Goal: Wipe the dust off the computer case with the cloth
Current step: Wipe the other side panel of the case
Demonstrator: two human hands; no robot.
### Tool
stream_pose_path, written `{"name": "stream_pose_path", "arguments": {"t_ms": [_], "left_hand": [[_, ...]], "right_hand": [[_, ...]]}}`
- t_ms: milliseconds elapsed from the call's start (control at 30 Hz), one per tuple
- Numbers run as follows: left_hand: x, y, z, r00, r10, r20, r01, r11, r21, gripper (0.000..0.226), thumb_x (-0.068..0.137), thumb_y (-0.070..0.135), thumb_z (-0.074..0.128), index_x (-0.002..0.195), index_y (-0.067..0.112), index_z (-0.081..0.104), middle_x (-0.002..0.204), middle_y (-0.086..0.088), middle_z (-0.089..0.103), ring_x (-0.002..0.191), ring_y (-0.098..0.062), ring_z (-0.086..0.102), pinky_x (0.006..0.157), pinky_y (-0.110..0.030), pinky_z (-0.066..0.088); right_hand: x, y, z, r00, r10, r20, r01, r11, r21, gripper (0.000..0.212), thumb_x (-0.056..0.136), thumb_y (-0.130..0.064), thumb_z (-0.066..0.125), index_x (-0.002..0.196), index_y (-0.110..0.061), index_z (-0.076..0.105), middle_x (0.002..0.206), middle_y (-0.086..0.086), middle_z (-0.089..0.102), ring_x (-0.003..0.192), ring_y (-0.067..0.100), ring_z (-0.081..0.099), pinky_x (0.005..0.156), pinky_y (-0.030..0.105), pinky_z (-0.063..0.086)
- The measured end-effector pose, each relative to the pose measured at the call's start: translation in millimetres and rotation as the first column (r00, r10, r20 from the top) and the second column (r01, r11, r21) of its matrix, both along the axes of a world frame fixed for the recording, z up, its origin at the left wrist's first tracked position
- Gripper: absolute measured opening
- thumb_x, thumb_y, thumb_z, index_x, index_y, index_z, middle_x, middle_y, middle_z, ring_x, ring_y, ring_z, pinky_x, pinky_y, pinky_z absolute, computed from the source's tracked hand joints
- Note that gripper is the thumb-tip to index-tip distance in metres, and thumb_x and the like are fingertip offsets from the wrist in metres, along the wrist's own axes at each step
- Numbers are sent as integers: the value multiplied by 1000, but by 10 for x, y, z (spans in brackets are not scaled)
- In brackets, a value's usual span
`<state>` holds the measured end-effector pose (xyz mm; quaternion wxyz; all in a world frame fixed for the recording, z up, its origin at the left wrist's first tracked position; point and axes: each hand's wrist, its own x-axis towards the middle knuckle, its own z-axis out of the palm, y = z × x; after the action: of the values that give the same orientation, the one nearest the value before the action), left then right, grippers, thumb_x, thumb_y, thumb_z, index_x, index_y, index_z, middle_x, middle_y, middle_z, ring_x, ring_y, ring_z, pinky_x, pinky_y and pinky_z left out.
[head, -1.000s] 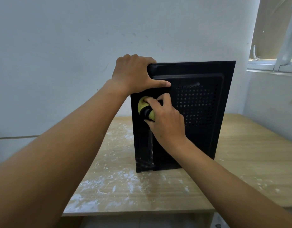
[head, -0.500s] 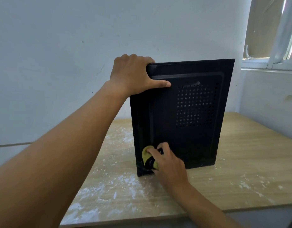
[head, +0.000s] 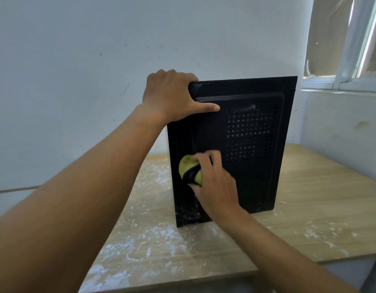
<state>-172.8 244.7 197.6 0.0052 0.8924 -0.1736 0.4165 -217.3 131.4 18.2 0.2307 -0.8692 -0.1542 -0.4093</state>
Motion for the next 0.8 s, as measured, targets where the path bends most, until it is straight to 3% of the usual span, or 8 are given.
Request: {"name": "stream_pose_path", "arguments": {"t_ms": [133,333,500,633,800], "left_hand": [[-4,-3,4,1000,5,-11,-5,1000,10,80,63,91,51,114,32,66,97,3,69,94,-24,60,75,-31,33],[18,3,-12,1000,-5,7,5,1000,5,81,63,93,49,110,30,68,93,4,69,90,-22,60,73,-30,32],[15,-1,3,1000,12,-3,-12,1000,6,81,63,92,50,116,33,66,100,3,69,96,-25,60,74,-31,31],[8,6,3,1000,15,-15,-15,1000,-1,81,63,91,51,117,33,66,101,3,68,97,-25,59,75,-30,32],[1,0,5,1000,15,-20,-15,1000,-2,79,64,91,50,115,33,66,100,4,68,95,-24,59,76,-31,32]], "right_hand": [[20,33,461,998,5,62,-9,997,72,55,69,-23,84,114,-17,53,116,4,44,68,15,47,53,28,41],[35,115,639,995,27,96,-41,989,143,51,73,-20,81,115,-16,53,119,6,43,73,24,57,56,36,50],[33,247,354,993,35,110,-35,999,-4,55,65,-19,86,109,-17,54,109,6,47,67,19,55,47,26,34],[40,283,-23,994,71,78,-63,993,-104,70,52,-16,92,105,-20,48,106,7,49,62,20,59,36,24,38],[-3,207,-420,994,98,-42,-104,983,-149,81,40,-21,96,105,-21,48,111,3,40,62,14,58,38,17,39]]}}
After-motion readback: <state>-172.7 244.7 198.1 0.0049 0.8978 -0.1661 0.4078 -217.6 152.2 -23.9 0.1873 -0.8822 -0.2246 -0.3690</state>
